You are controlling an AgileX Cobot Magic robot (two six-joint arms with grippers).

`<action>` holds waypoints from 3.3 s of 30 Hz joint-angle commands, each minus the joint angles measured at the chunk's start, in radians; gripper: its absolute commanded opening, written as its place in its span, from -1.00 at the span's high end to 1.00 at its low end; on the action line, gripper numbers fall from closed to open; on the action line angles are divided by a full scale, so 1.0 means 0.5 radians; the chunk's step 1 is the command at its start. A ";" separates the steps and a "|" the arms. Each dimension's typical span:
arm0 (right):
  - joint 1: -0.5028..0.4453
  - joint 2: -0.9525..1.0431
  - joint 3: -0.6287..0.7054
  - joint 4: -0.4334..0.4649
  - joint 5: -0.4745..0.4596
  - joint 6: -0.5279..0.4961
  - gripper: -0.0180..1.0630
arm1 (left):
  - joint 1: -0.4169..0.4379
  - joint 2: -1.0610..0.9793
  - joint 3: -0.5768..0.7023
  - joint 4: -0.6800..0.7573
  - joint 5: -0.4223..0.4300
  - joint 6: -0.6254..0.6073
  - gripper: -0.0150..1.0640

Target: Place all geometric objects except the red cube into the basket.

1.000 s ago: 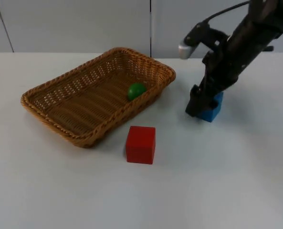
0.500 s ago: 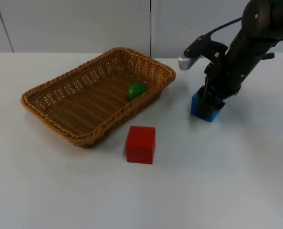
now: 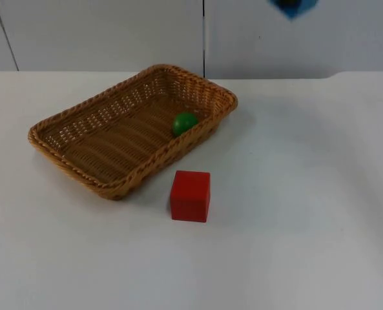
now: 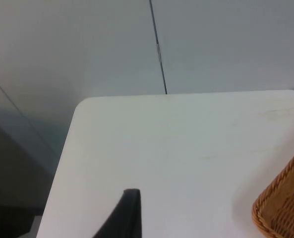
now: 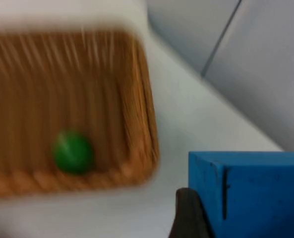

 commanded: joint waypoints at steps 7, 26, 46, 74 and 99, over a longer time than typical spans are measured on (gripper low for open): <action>0.218 -0.138 -0.006 0.153 -0.119 0.152 0.88 | 0.005 -0.004 0.004 0.013 -0.070 -0.015 -0.96; 0.749 0.565 -0.006 0.106 -1.193 0.220 0.88 | 0.005 -0.004 0.004 0.014 -0.080 -0.003 -0.96; 0.766 0.941 -0.130 0.107 -1.186 0.179 0.78 | 0.005 -0.004 0.004 -0.031 -0.050 -0.003 -0.96; 0.502 -0.228 -0.513 0.050 0.110 0.330 -0.95 | 0.005 -0.004 0.004 -0.031 -0.062 0.006 -0.96; 0.179 -1.635 1.671 -0.252 -0.836 0.516 -0.95 | 0.005 -0.004 0.004 -0.129 -0.062 -0.044 -0.96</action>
